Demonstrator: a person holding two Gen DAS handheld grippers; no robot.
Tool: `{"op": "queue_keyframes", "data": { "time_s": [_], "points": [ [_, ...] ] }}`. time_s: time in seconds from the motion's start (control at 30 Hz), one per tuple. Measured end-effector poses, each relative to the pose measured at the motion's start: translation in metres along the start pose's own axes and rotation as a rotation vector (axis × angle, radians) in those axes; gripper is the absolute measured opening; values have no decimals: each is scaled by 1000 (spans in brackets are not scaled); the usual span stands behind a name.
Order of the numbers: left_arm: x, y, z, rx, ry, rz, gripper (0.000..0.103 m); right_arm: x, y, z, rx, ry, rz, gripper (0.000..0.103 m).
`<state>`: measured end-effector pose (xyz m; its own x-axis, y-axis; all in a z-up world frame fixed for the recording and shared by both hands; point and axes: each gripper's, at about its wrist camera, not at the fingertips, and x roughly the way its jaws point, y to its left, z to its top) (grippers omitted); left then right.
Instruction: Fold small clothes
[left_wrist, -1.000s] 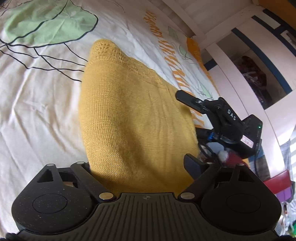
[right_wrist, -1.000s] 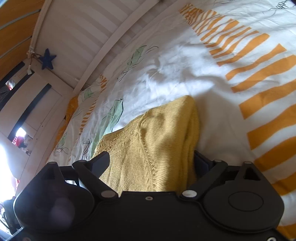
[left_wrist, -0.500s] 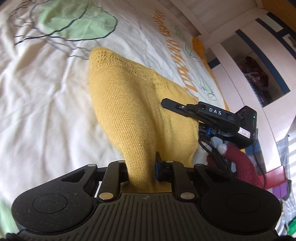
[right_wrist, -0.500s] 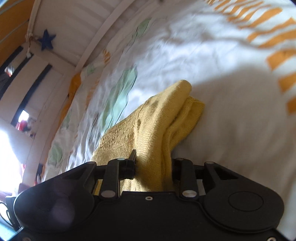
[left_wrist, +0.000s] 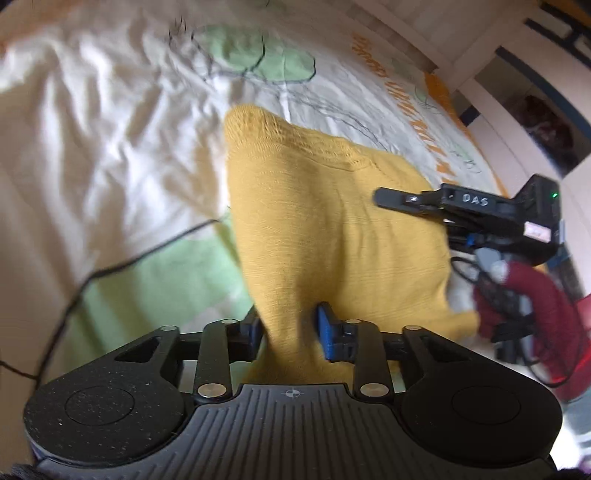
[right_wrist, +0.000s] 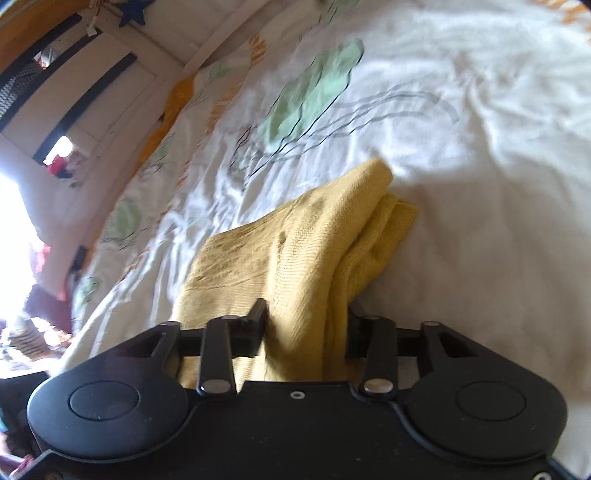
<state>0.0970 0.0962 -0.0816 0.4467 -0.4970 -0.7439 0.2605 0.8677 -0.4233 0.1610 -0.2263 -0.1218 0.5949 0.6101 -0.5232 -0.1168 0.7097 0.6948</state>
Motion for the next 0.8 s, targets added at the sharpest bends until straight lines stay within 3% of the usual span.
{"op": "queue_keyframes", "data": {
  "time_s": [0.03,0.17,0.37,0.47,0.63,0.73,0.8],
  "points": [
    [-2,-1,-2,22,-18,19,44,-6,0,-4,1,-27,-27,55],
    [-6,-11,-8,84,-57,63,49,-37,12,-22,-23,-139,-111,62],
    [-20,-12,-21,43,-152,76,50,-80,49,-53,-116,-251,-155,68],
    [-28,-18,-29,62,-222,86,53,-81,71,-70,-183,-240,-169,68],
    [-27,-27,-37,102,-233,82,57,-65,98,-100,-305,-178,-204,72],
    [-24,-28,-40,114,-229,85,58,-52,93,-115,-359,-115,-335,72],
    [-26,-26,-41,115,-231,84,58,-49,76,-120,-326,-91,-422,72]
  ]
}}
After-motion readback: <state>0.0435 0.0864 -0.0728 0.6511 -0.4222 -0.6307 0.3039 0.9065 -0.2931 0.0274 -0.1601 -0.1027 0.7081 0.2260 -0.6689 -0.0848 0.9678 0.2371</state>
